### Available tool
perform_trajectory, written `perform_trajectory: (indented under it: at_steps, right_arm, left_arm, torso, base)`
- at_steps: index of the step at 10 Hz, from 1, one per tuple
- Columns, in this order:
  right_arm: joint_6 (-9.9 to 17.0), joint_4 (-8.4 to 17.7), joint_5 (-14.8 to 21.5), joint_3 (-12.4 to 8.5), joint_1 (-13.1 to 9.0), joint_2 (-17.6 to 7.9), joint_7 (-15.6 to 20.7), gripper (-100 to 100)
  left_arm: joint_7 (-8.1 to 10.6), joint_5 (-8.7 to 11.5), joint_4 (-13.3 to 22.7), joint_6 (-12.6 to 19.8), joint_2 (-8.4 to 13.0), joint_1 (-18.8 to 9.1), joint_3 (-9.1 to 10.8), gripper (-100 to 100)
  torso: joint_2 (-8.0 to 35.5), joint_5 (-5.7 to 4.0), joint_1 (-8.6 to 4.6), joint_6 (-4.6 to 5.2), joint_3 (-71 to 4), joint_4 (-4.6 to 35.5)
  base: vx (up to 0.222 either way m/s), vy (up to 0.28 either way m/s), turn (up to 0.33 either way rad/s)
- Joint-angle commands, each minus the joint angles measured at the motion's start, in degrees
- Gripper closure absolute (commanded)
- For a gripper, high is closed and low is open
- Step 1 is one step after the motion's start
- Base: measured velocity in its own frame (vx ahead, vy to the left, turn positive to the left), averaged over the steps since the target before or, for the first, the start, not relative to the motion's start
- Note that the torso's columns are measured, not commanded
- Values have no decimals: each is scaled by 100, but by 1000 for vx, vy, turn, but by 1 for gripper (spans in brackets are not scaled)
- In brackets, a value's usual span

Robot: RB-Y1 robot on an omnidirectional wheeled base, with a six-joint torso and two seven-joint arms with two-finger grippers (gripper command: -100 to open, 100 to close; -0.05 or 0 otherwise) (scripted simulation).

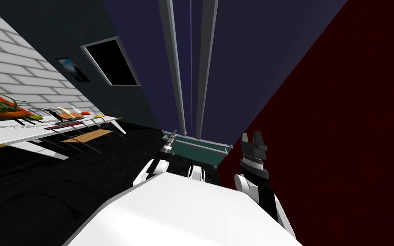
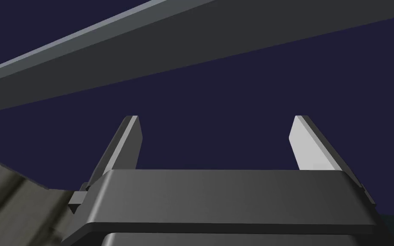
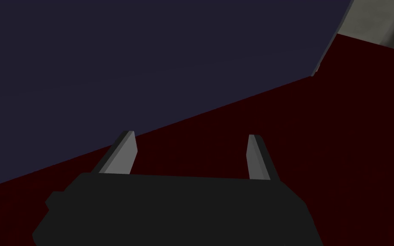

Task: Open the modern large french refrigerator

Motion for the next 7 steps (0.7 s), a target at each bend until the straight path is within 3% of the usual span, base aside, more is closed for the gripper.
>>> perform_trajectory:
  at_steps: [1, 7]
  right_arm:
    - [0, 0, 0, 0, 0, 0, 0, 0]
    - [0, 0, 0, 0, 0, 0, 0, 0]
  left_arm:
    - [-102, -157, 230, 289, 235, -62, 40, -100]
    - [-326, -517, 765, 926, 661, -225, 127, -100]
  torso:
    - [-1, 0, -1, 0, 0, 0]
    - [0, 0, 2, 0, 0, 0]
  base:
    - [37, -93, -24]
    - [36, -88, -23]
